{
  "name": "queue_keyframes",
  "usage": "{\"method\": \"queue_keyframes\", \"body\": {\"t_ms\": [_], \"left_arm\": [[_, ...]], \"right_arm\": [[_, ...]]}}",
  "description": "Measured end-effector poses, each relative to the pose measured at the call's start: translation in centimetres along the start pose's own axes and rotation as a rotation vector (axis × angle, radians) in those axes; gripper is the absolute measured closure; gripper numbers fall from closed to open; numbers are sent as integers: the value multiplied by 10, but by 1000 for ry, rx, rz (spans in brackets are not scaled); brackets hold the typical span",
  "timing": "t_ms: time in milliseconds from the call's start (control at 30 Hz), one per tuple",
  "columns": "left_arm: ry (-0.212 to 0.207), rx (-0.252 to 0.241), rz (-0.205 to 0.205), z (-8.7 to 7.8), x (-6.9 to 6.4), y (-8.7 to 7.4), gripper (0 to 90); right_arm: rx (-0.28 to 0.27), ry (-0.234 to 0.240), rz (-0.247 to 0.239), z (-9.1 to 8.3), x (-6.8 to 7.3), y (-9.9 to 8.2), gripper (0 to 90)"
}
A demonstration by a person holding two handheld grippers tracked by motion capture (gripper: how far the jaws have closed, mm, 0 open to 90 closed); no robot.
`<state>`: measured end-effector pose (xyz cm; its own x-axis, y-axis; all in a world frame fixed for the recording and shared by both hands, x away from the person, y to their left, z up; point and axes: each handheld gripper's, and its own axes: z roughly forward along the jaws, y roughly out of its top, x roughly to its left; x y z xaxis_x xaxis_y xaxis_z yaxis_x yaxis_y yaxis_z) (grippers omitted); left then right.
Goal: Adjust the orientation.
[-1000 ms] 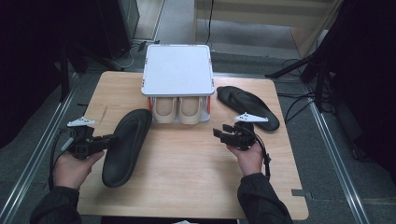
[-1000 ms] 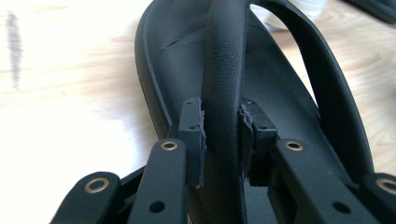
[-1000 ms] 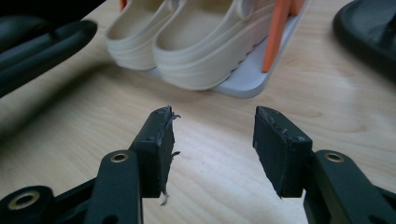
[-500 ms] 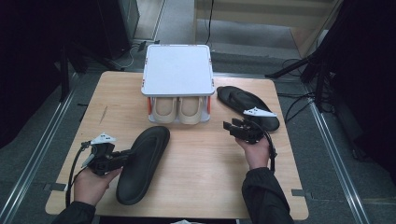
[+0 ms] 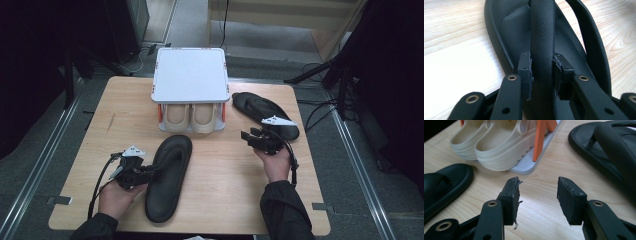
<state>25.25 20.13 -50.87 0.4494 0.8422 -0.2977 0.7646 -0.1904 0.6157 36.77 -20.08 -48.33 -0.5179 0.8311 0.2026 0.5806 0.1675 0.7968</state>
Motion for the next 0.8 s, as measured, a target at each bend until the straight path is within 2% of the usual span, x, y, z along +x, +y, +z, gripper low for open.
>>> {"method": "queue_keyframes", "body": {"t_ms": [133,300,333,400,500,567,667,733,800], "left_arm": [[-42,-13,-33,0,0,1,618],[-58,-7,-23,0,-1,2,562],[-64,-3,-2,-1,0,3,537],[-30,-14,38,-4,0,5,500],[-47,-29,25,-12,7,7,463],[-44,-33,30,-15,11,7,452],[-39,-30,37,-17,17,8,421],[-23,-35,41,-19,21,9,404],[-26,-40,49,-21,26,9,378]], "right_arm": [[2,-13,-21,-1,0,-1,531],[0,-19,-17,0,-4,-1,549],[4,-26,-15,0,-6,-2,570],[12,-29,-9,1,-10,-2,630],[27,-27,9,2,-17,-3,716],[25,-34,14,1,-21,-2,771],[21,-32,51,0,-29,1,859],[29,-37,67,0,-35,2,898],[31,-52,60,0,-42,3,900]]}}
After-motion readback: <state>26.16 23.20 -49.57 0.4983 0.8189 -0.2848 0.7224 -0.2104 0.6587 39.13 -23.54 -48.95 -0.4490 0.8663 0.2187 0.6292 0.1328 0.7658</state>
